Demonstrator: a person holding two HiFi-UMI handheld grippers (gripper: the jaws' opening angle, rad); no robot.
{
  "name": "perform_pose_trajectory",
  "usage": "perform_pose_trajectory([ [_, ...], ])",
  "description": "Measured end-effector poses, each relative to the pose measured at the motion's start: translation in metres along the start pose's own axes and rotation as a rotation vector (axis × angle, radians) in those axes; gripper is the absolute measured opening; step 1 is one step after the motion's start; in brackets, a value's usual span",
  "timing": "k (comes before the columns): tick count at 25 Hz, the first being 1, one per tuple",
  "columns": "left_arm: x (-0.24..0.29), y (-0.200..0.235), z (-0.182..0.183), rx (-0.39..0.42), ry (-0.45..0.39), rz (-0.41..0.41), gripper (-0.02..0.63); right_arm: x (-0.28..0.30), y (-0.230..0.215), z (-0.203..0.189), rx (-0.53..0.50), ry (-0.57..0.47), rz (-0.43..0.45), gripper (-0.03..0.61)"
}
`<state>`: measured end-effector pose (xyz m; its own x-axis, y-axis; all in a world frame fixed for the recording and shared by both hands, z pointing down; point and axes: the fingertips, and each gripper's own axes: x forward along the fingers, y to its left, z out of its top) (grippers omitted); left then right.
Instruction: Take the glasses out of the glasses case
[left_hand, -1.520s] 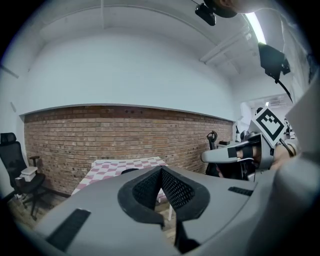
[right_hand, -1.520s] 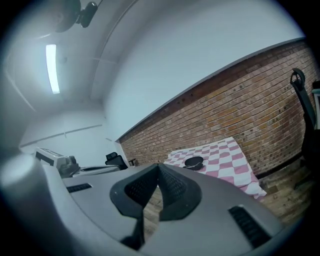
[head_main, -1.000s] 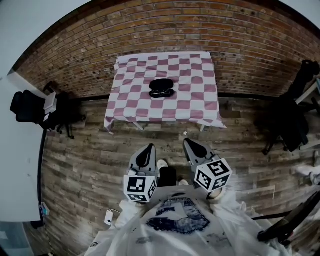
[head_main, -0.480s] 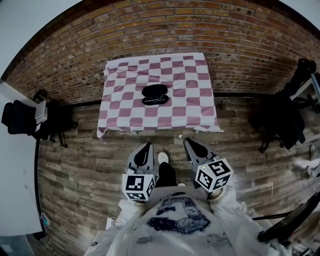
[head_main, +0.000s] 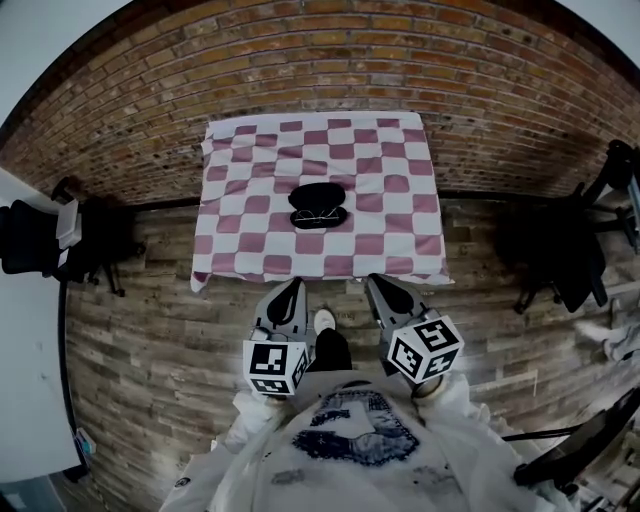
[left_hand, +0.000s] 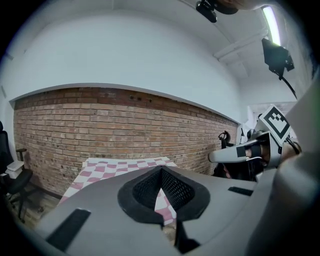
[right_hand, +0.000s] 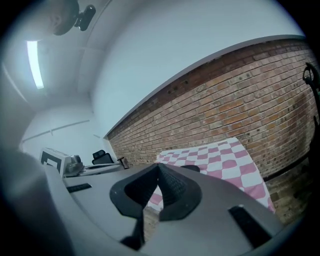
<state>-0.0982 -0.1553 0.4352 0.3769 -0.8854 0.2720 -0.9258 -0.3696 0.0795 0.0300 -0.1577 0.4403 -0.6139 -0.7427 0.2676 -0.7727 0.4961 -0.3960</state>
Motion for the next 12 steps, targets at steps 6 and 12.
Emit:
perform_pose_trajectory([
  [6,0.032,0.038,0.01,-0.004,0.015,-0.014,0.008,0.046,-0.004,0.014,0.008,0.012,-0.014,0.014],
  [12,0.06,0.066,0.017,0.013,0.029,-0.05,0.008,0.08,-0.009,0.025,0.021,-0.002,-0.041,0.014],
])
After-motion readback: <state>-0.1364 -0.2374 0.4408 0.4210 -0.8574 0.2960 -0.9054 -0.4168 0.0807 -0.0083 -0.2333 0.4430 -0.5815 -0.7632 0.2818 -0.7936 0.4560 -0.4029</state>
